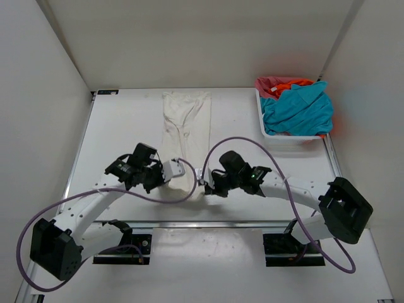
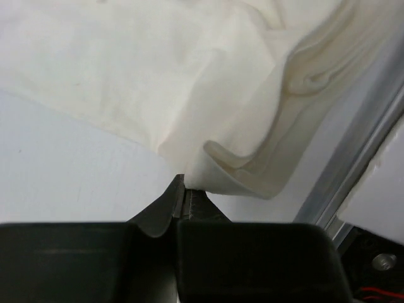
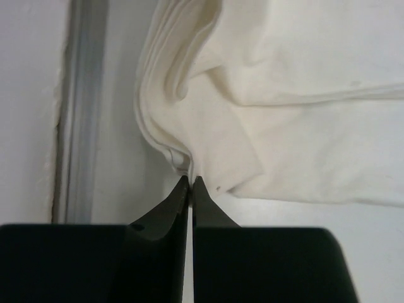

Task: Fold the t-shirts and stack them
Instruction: Fold the folded rectangular tshirt in 1/3 of the way

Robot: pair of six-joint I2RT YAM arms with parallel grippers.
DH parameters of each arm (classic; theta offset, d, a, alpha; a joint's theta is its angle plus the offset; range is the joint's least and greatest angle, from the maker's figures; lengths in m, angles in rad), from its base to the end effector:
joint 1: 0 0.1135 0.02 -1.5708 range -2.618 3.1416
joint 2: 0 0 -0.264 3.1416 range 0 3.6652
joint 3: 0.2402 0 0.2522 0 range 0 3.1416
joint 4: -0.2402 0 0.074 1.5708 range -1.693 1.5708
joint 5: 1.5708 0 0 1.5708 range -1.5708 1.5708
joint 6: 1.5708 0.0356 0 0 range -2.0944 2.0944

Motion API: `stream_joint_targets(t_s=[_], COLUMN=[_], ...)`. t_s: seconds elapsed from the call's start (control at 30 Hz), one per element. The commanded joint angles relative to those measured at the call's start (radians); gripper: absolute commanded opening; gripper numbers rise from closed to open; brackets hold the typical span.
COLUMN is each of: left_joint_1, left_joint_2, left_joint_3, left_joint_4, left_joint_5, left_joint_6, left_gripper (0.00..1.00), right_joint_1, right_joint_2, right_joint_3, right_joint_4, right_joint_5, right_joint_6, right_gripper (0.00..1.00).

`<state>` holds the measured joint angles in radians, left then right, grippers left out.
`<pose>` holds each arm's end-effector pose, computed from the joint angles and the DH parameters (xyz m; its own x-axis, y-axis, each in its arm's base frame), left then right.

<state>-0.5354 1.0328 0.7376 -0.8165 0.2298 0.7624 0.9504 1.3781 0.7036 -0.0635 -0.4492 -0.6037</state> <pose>0.1547 -0.1012 0.2289 -0.1545 0.8736 -0.4615 0.9545 0.2525 0.1584 0.1483 0.2341 0.1951 0.2001 -0.5996 -0.7749 -0.9792 -0.0948 -0.1795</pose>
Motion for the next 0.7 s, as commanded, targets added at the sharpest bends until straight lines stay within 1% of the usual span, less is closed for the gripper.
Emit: stream_joint_targets(t_s=[0.0,0.07,0.13,0.2,0.23,0.27,0.3,0.47,0.53,0.67], left_joint_1=[0.068,0.077,0.075,0.100,0.119,0.147,0.178,0.186,0.176,0.155], left_joint_2=[0.053,0.091,0.127,0.162,0.186,0.214,0.236,0.335,0.371,0.434], left_joint_3=[0.115,0.147,0.172,0.200,0.215,0.236,0.253,0.350,0.378,0.404], left_joint_4=[0.034,0.051,0.097,0.123,0.135,0.151,0.163,0.181,0.183,0.218], left_joint_5=[0.078,0.083,0.066,0.065,0.069,0.078,0.083,0.033,0.008,-0.061], left_joint_6=[-0.179,-0.222,-0.279,-0.340,-0.342,-0.375,-0.394,-0.411,-0.399,-0.390], left_gripper=[0.00,0.00,0.00,0.00,0.00,0.00,0.00,0.00,0.00,0.00], right_joint_1=[-0.088,-0.165,-0.214,-0.259,-0.286,-0.309,-0.334,-0.384,-0.392,-0.421], right_joint_2=[-0.005,0.032,0.096,0.140,0.160,0.176,0.220,0.323,0.345,0.409], right_joint_3=[0.100,0.157,0.226,0.287,0.321,0.339,0.379,0.513,0.531,0.583], right_joint_4=[-0.028,-0.038,-0.038,-0.038,-0.036,-0.029,-0.032,-0.065,-0.068,-0.044], right_joint_5=[-0.049,-0.068,-0.088,-0.112,-0.123,-0.129,-0.146,-0.197,-0.210,-0.177], right_joint_6=[0.099,0.110,0.116,0.125,0.125,0.125,0.127,0.114,0.119,0.145], right_gripper=[0.00,0.00,0.00,0.00,0.00,0.00,0.00,0.00,0.01,0.00])
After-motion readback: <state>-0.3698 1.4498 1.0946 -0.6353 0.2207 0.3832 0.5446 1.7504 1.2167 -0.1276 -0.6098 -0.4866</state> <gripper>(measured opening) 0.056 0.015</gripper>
